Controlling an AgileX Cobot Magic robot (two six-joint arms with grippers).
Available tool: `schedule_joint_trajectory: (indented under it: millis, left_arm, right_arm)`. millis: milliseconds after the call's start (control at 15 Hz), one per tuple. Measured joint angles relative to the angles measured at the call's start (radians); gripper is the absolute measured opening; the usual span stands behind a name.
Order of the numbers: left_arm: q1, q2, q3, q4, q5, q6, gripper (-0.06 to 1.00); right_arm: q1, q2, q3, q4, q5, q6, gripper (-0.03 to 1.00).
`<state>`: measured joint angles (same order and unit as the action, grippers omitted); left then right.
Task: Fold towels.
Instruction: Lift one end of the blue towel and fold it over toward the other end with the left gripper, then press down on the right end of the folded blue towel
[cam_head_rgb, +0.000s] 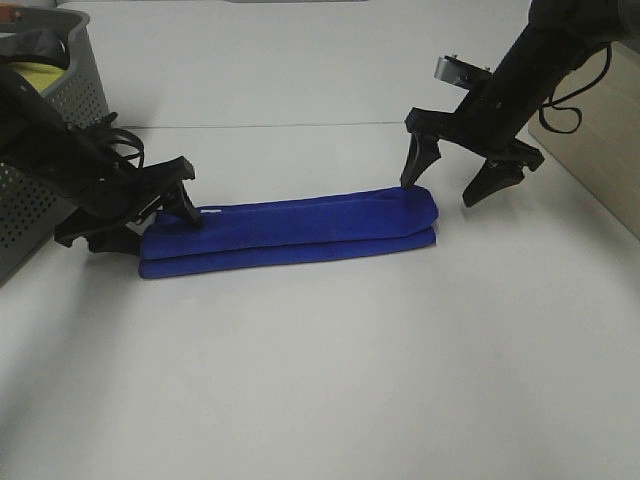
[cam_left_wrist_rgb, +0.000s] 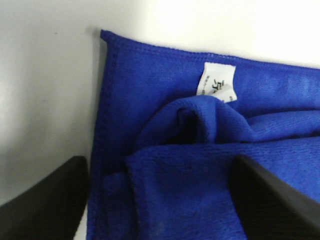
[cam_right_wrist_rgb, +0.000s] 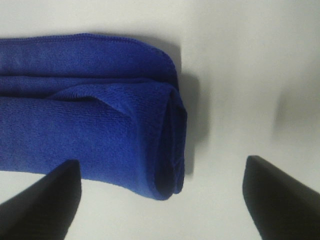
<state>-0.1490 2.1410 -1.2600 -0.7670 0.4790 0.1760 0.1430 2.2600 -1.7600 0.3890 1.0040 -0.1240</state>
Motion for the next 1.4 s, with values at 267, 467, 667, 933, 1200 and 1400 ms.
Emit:
schedule_joint_trajectory:
  millis: [267, 467, 667, 933, 1200, 1400]
  left_arm:
    - [-0.004, 0.018, 0.003, -0.054, -0.002, 0.056, 0.08]
    - [0.012, -0.006, 0.004, -0.018, 0.009, 0.06, 0.06]
    - [0.067, -0.128, -0.008, 0.141, 0.028, -0.043, 0.06]
    - [0.013, -0.174, -0.179, 0.245, 0.214, -0.151, 0.06]
    - [-0.177, -0.066, -0.368, 0.247, 0.241, -0.29, 0.06]
    - [-0.274, 0.076, -0.511, 0.247, 0.242, -0.392, 0.11]
  right_arm:
    - [0.0, 0.0, 0.0, -0.001, -0.017, 0.0, 0.82]
    - [0.0, 0.0, 0.0, -0.001, -0.021, 0.0, 0.82]
    - [0.0, 0.0, 0.0, -0.001, -0.021, 0.0, 0.82]
    - [0.0, 0.0, 0.0, 0.003, -0.018, 0.0, 0.82]
    - [0.0, 0.0, 0.0, 0.008, 0.009, 0.0, 0.82]
    - [0.0, 0.0, 0.0, 0.008, 0.019, 0.0, 0.82]
